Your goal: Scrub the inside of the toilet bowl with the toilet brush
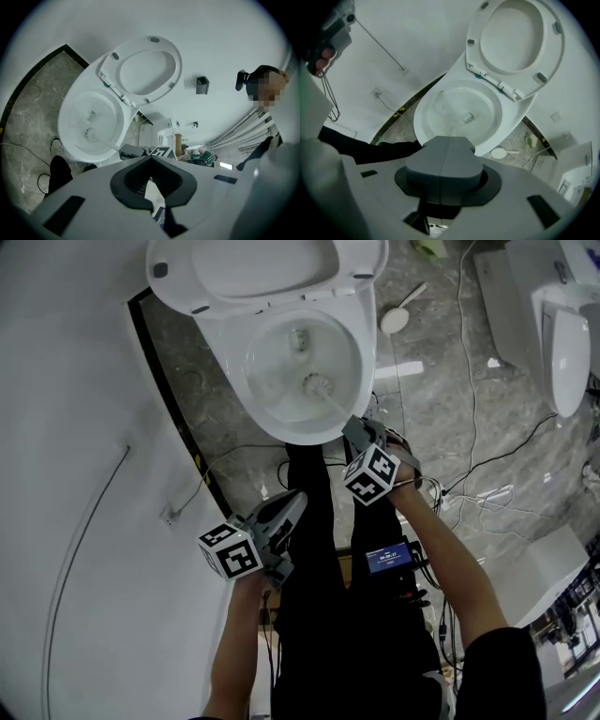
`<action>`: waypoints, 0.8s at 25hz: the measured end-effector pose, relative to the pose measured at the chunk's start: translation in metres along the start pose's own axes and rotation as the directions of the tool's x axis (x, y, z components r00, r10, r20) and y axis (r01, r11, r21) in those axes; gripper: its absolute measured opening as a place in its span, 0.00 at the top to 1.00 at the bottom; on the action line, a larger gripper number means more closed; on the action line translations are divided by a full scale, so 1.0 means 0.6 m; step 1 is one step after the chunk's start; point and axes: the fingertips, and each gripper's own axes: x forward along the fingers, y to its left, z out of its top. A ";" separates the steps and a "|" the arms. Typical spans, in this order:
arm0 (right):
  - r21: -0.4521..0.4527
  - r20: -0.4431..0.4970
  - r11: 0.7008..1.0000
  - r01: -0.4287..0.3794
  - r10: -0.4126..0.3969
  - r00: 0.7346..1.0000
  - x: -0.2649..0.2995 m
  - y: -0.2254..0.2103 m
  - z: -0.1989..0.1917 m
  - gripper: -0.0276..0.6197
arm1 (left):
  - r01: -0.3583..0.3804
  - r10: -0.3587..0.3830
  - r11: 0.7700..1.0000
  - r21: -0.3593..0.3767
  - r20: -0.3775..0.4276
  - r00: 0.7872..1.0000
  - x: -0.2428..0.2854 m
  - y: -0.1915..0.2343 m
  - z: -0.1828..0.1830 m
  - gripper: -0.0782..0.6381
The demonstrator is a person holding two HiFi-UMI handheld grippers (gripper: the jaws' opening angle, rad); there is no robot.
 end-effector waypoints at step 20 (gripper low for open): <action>0.582 0.132 0.785 -0.213 0.167 0.977 0.015 0.048 0.053 0.71 | 0.001 -0.001 1.000 -0.016 -0.017 1.000 0.001 0.014 -0.008 0.88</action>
